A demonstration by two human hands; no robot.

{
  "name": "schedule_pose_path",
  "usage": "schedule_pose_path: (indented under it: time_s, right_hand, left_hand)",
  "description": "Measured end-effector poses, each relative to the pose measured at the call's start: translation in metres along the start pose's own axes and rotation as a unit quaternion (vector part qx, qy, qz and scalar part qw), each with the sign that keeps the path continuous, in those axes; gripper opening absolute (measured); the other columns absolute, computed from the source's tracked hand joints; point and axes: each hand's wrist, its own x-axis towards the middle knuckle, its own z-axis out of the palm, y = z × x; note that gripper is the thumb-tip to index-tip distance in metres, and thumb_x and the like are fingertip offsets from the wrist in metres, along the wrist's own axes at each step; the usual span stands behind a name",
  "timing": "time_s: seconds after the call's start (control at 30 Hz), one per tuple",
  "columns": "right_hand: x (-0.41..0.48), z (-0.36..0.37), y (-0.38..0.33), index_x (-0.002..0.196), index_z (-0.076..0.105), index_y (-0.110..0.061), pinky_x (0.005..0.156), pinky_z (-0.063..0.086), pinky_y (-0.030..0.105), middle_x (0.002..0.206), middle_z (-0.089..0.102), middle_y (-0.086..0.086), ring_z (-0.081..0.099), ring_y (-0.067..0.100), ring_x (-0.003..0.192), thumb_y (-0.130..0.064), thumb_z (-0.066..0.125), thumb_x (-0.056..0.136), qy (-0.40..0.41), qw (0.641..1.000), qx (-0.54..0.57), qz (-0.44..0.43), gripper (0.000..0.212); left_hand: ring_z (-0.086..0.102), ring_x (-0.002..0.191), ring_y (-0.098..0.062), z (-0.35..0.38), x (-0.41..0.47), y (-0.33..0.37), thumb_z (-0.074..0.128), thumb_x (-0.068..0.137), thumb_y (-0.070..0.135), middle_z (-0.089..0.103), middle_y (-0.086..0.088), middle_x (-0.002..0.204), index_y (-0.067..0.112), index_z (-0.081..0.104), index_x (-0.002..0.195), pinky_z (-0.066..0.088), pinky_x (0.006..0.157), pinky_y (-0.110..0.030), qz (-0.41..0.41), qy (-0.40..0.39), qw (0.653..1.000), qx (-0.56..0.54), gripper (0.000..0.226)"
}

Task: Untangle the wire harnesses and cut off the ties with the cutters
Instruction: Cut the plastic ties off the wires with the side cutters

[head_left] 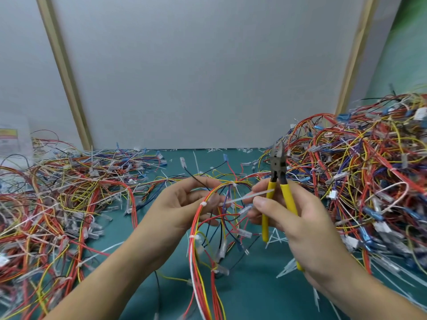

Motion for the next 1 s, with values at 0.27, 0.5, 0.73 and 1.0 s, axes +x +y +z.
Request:
schedule_pose_path:
  time_s: [0.27, 0.5, 0.73, 1.0]
  right_hand:
    - [0.002, -0.004, 0.003, 0.089, 0.07, -0.028, 0.076, 0.059, 0.032, 0.088, 0.072, 0.002, 0.071, 0.02, 0.082, -0.035, 0.069, 0.078, 0.038, 0.998, -0.049, -0.033, 0.013]
    - [-0.001, -0.002, -0.001, 0.089, 0.066, -0.027, 0.072, 0.055, 0.023, 0.082, 0.068, 0.001, 0.066, 0.021, 0.079, -0.044, 0.072, 0.08, -0.044, 0.991, -0.119, -0.053, 0.02]
    - [0.0, -0.001, 0.01, 0.091, 0.064, -0.029, 0.079, 0.058, 0.043, 0.082, 0.07, -0.005, 0.067, 0.017, 0.078, -0.021, 0.07, 0.09, -0.059, 0.979, -0.192, -0.03, 0.01]
    - [-0.004, 0.005, 0.012, 0.094, 0.065, -0.029, 0.075, 0.054, 0.057, 0.079, 0.067, 0.001, 0.063, 0.029, 0.074, -0.028, 0.065, 0.092, -0.037, 0.982, -0.172, -0.074, 0.003]
  left_hand:
    - [0.069, 0.086, -0.026, 0.0, -0.002, 0.0, 0.07, 0.074, 0.003, 0.07, -0.02, 0.097, 0.017, 0.07, 0.116, 0.056, 0.081, -0.027, 0.004, -0.053, 0.999, -0.007, 0.044]
    - [0.069, 0.077, -0.023, -0.001, -0.001, -0.005, 0.08, 0.071, 0.009, 0.067, -0.017, 0.082, 0.028, 0.069, 0.114, 0.059, 0.083, -0.035, 0.034, -0.023, 0.994, 0.103, 0.048]
    - [0.061, 0.074, -0.021, 0.003, -0.005, -0.007, 0.077, 0.074, 0.01, 0.06, -0.008, 0.077, 0.03, 0.065, 0.115, 0.057, 0.083, -0.046, 0.056, -0.046, 0.987, 0.143, 0.047]
    - [0.056, 0.066, -0.017, 0.004, -0.005, -0.01, 0.083, 0.078, 0.014, 0.055, 0.001, 0.068, 0.027, 0.064, 0.114, 0.055, 0.075, -0.049, 0.072, -0.047, 0.982, 0.17, 0.043]
